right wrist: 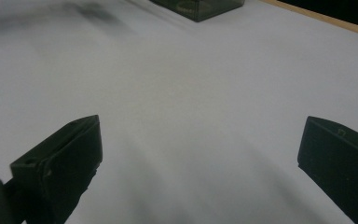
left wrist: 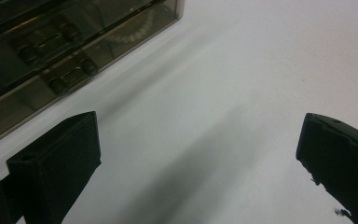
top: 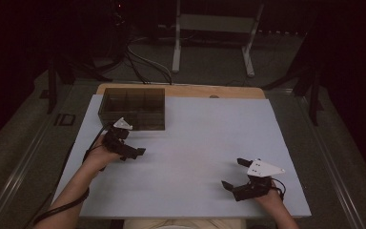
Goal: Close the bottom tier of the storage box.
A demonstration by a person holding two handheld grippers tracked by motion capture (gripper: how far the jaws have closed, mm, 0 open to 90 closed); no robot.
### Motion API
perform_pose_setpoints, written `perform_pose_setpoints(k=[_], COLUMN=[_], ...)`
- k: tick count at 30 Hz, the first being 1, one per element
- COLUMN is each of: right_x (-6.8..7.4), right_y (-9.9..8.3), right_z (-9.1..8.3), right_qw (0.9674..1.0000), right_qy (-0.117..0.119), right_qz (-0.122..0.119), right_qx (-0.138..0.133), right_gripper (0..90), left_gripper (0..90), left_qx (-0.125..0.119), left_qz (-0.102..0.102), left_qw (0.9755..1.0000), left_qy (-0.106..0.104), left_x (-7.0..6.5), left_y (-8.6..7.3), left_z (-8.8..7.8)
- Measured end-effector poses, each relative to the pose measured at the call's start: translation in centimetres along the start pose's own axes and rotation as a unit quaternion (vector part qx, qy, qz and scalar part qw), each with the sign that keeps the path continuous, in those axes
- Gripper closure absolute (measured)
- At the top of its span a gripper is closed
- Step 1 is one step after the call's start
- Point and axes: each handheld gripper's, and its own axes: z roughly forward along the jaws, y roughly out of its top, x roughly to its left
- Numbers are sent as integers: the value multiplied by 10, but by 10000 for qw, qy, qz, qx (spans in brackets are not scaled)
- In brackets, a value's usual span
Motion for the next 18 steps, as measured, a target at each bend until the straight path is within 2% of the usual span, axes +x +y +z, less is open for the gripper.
perform_pose_setpoints(k=[13,18], right_x=[0,0], right_y=[0,0], right_z=[1,1], right_qw=[10000,10000], right_qy=[2,-7], right_qz=[11,11], right_qx=[8,16], right_gripper=[0,0], left_gripper=[11,11], left_qx=[-191,-194], left_qz=[-113,-21], left_qw=[9997,9998], left_qy=[48,91], left_x=[-3,-6], left_y=[-24,-34], left_z=[-9,-8])
